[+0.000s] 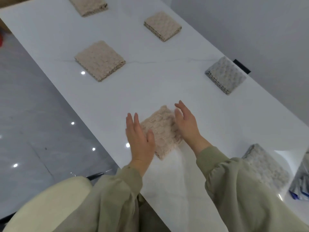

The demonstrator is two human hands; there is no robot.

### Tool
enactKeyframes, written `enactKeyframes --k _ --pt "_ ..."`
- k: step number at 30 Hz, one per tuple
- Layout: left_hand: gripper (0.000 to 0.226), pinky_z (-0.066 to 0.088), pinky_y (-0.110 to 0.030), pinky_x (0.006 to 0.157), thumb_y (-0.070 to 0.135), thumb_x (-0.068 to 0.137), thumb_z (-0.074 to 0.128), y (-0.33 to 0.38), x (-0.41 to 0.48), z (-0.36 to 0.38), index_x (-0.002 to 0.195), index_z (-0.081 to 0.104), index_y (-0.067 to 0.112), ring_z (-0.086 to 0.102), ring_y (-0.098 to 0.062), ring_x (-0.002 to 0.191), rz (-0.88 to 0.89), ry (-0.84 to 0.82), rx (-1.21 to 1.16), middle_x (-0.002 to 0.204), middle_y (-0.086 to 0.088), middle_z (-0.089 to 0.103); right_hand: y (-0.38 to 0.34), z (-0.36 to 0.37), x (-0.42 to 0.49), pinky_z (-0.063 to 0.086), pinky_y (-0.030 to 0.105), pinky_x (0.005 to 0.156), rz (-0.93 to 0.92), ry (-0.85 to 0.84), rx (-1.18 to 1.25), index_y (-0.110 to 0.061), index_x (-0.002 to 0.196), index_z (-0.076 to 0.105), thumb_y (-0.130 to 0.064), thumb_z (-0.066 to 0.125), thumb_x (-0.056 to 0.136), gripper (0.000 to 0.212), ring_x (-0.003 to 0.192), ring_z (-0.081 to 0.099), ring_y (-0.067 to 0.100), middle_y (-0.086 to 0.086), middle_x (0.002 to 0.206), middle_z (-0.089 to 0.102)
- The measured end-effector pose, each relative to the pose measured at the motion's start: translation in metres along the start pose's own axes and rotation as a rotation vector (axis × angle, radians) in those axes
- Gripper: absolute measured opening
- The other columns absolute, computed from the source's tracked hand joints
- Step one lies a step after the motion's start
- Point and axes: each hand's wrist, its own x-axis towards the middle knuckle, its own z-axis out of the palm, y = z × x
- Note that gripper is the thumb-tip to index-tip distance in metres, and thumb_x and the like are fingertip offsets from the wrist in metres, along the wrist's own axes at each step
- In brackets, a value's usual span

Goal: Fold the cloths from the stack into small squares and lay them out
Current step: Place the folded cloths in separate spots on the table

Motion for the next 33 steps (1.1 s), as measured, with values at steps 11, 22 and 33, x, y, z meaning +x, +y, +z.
enactKeyframes --k 11,22,33 --pt "0.072 0.003 -0.050 0.114 0.042 0.091 0.042 0.012 0.141 -0.094 0.150 0.008 0.022 0.002 -0.030 0.146 0.755 -0.418 0.992 0.158 -0.011 0.006 -0.064 0.040 0.014 0.003 0.043 0.117 -0.148 0.140 -0.573 -0.010 0.143 0.032 -0.031 0.041 0.095 0.054 0.146 0.006 0.024 0.010 0.158 0.005" --pt "0.070 -0.007 -0.047 0.115 0.044 0.096 0.033 0.004 0.333 -0.165 0.150 -0.006 0.021 -0.017 -0.026 0.144 0.903 -0.623 1.003 0.158 -0.007 -0.012 -0.171 0.159 0.110 0.000 0.041 0.117 0.162 0.298 -0.524 -0.010 0.147 0.020 -0.034 0.037 0.096 0.059 0.146 0.001 0.023 0.008 0.159 0.002" --pt "0.063 0.007 -0.034 0.119 0.026 0.099 0.040 -0.041 0.419 -0.197 0.150 0.006 0.016 0.003 -0.018 0.146 0.475 -0.833 0.428 0.158 -0.005 0.005 -0.217 0.229 0.133 0.010 0.031 0.117 0.325 0.347 -0.148 -0.012 0.148 0.019 -0.032 0.045 0.096 0.061 0.145 0.011 0.018 0.005 0.158 0.012"
